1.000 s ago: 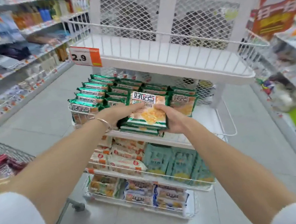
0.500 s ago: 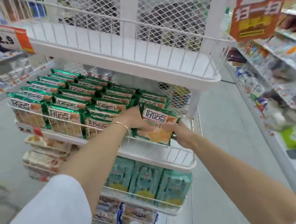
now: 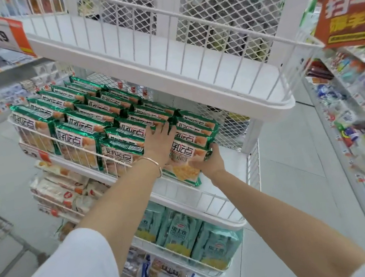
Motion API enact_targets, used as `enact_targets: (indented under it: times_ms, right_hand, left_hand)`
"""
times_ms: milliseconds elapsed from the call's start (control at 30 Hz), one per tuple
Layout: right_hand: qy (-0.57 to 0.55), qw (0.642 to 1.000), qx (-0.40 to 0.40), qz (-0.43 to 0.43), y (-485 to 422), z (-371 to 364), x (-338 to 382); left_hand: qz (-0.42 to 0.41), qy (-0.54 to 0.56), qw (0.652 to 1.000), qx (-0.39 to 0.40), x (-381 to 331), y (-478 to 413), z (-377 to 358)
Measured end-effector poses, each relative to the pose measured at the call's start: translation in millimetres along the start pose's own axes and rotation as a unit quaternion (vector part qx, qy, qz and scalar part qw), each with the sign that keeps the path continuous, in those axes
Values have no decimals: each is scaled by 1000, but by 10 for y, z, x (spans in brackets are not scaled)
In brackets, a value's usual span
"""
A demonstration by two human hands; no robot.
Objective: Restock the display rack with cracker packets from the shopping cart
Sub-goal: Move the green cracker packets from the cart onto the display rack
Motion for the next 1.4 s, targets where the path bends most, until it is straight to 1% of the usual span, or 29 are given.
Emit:
enact_targets:
  times_ms: [100, 133, 167, 200, 233, 267, 300, 333, 367, 467, 533, 600, 700, 767, 833, 900, 967, 1100, 1200, 1300, 1400]
  right_hand:
    - [8, 996, -12, 83, 38, -56, 36]
    - [30, 992, -22, 119, 63, -25, 50]
    - [95, 982, -37, 161, 83, 10, 75]
    - [202, 955, -50, 213, 105, 31, 111]
    - [304, 910, -47, 279, 123, 14, 141]
    - [390, 855, -22, 341, 126, -35, 151]
    - [452, 806, 11, 381, 120, -75, 148]
    - [488, 777, 40, 397, 69, -102, 126]
    - [502, 770, 57, 391, 20, -105, 116]
    - [485, 799, 62, 350, -58, -134, 100]
    - [479, 809, 52, 336, -36, -178, 75]
    - [480, 816, 62, 316, -7, -196, 81]
    - [461, 840, 74, 277, 43, -177, 236]
    - [441, 850, 31, 288, 112, -174, 431]
    - [411, 858, -8, 309, 208, -235, 641]
    - [387, 862, -9, 327, 320, -433, 834]
    - [387, 858, 15, 336, 449, -754, 1012]
    - [402, 834, 64, 372, 799, -1638, 1329]
    - [402, 822, 103, 390, 1164, -2454, 1462]
    - [399, 811, 153, 400, 1617, -3312, 1549]
    - [357, 803, 205, 431, 2126, -4118, 1642]
  left_hand:
    - [-1, -5, 1000, 13, 15, -37, -57]
    - [-7, -9, 1000, 19, 7, -38, -73]
    - [-11, -15, 1000, 23, -2, -45, -85]
    - [-10, -23, 999, 25, -4, -49, -84]
    - [-7, -32, 999, 26, -8, -60, -82]
    - [-3, -40, 999, 28, -14, -69, -67]
    - [-1, -50, 998, 32, -22, -78, -56]
    - [3, -57, 998, 39, -27, -90, -42]
    - [11, -59, 997, 43, -31, -101, -27]
    - [33, -53, 997, 45, -42, -130, -2]
    - [28, -44, 998, 47, -42, -143, -14]
    - [0, -21, 998, 54, -10, -139, -36]
    - [-54, 72, 994, 69, 136, -45, 22]
    - [-36, 131, 990, 40, 364, 57, 92]
    - [1, 155, 988, 10, 681, 199, 132]
    - [35, 154, 987, 7, 1054, 393, 96]
    - [69, 146, 987, 17, 1464, 643, 2]
    - [134, 154, 978, 34, 2357, 1346, -278]
    - [192, 178, 963, 70, 3106, 1970, -570]
    - [240, 174, 948, 117, 3834, 2617, -869]
    - [287, 176, 933, 124, 4432, 3260, -1104]
Point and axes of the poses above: each hand's wrist, its own y-axis away from the middle knuckle, its own z-axis out of the back of the hand, x = y × z, the point moved 6 cm from there along -y, towards the middle knuckle, and after that the axes turned 6 degrees about -y, right-handed, at the moved point
